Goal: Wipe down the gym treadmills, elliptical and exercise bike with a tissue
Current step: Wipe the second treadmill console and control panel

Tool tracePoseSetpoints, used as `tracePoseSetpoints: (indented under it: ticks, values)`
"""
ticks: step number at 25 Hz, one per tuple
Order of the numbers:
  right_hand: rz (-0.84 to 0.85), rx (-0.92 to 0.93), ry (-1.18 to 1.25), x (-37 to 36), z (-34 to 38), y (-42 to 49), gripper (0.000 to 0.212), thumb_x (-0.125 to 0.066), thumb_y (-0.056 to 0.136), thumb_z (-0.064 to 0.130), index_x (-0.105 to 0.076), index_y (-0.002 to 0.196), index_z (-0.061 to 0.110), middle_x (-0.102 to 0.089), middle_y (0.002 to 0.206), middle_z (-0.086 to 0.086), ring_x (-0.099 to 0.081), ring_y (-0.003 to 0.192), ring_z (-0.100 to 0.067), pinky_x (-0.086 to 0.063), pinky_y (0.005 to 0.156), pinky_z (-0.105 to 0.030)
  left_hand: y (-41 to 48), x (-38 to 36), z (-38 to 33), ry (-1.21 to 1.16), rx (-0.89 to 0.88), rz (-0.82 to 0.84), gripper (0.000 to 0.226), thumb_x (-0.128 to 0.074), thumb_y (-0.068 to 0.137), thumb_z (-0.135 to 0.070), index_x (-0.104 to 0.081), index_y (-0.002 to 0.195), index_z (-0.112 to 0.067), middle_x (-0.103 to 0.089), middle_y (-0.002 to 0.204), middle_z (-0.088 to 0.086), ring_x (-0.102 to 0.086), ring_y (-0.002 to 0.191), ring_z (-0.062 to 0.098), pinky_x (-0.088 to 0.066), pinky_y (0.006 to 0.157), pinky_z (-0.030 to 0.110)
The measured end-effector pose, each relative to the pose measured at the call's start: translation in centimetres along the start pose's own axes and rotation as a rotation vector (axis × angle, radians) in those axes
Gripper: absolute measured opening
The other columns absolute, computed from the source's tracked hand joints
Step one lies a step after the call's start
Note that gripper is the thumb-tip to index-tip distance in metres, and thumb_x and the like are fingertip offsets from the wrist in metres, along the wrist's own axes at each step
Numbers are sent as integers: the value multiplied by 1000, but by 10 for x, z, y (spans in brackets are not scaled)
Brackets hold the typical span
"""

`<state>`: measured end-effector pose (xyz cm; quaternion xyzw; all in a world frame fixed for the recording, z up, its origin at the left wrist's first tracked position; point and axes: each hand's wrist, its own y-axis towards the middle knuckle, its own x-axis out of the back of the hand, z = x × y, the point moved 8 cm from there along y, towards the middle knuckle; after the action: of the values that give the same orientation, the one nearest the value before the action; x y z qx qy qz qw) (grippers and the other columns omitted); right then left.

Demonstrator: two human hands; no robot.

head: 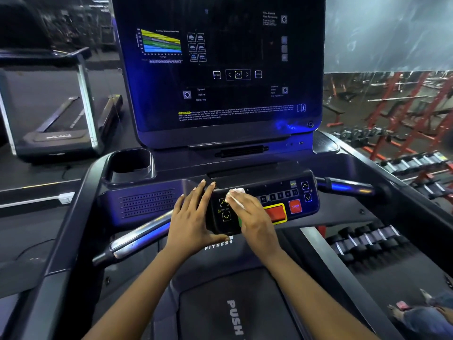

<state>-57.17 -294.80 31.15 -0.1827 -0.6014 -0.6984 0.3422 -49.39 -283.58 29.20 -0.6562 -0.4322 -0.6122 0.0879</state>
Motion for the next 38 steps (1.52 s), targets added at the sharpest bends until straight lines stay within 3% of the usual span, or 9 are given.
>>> tracePoseSetpoints:
  ticks: [8, 12, 16, 21, 24, 28, 30, 36, 38]
  values:
    - [-32, 134, -18, 16, 9, -61, 42, -42, 86, -5, -58, 123, 6, -62, 121, -6, -52, 115, -15, -41, 102, -23, 0, -2, 1, 18, 0, 15, 121, -49, 53, -87, -9, 150, -27, -22, 157, 3, -38, 137, 23, -19, 113, 42]
    - [-174, -124, -108, 54, -52, -27, 46, -53, 77, -20, -63, 115, 2, -65, 113, -11, -57, 108, -21, -39, 103, -24, 0, 0, 1, 23, -7, 8, 122, -54, 51, -83, -9, 149, -27, -23, 157, 4, -39, 136, 25, -19, 112, 42]
    - [-93, -230, -148, 47, -76, -43, 60, -62, 65, -30, -64, 116, 1, -64, 114, -13, -61, 106, -25, -40, 100, -27, 0, 0, 0, 21, -9, 22, 123, -56, 51, -82, -4, 149, -29, -20, 158, 4, -34, 139, 24, -15, 114, 42]
    - [-112, -246, -176, 34, -39, -63, 56, -67, 63, -26, -66, 112, 1, -67, 108, -11, -62, 101, -23, -37, 100, -20, 0, -1, 0, 36, -13, 15, 124, -57, 51, -82, -11, 150, -25, -22, 157, 6, -38, 136, 26, -18, 113, 44]
    - [-93, -188, -118, 30, -20, -64, 48, -56, 71, -16, -67, 113, 3, -66, 113, -8, -58, 108, -18, -38, 103, -19, 0, 1, -1, 40, -10, 0, 125, -60, 49, -82, -16, 150, -22, -25, 156, 7, -42, 133, 27, -24, 112, 46]
    - [-257, -484, -68, 58, -59, -80, 39, -47, 81, -8, -64, 115, 0, -65, 114, -14, -62, 106, -26, -33, 102, -12, -1, 2, -1, 43, -10, 3, 125, -59, 49, -82, -15, 149, -23, -26, 155, 7, -44, 132, 28, -24, 111, 47]
    - [-270, -529, -74, 54, -57, -86, 40, -48, 81, -12, -61, 118, -1, -62, 120, -14, -60, 111, -25, -30, 103, -11, -1, 2, -1, 44, -7, 6, 123, -53, 50, -85, -14, 149, -23, -26, 156, 7, -43, 133, 27, -24, 111, 47]
    - [-233, -407, 55, 28, -3, -79, 44, -56, 80, -15, -61, 120, 2, -60, 124, -6, -53, 117, -11, -36, 102, -13, 0, 0, -1, 49, -2, 8, 121, -42, 51, -88, -15, 150, -23, -26, 156, 6, -42, 134, 26, -25, 111, 46]
    - [-241, -359, 79, 35, -3, -72, 36, -55, 86, -5, -61, 121, 3, -59, 124, -3, -52, 117, -8, -37, 102, -14, -1, 1, -1, 46, -6, 1, 120, -42, 52, -87, -16, 150, -23, -26, 156, 6, -42, 134, 26, -26, 111, 47]
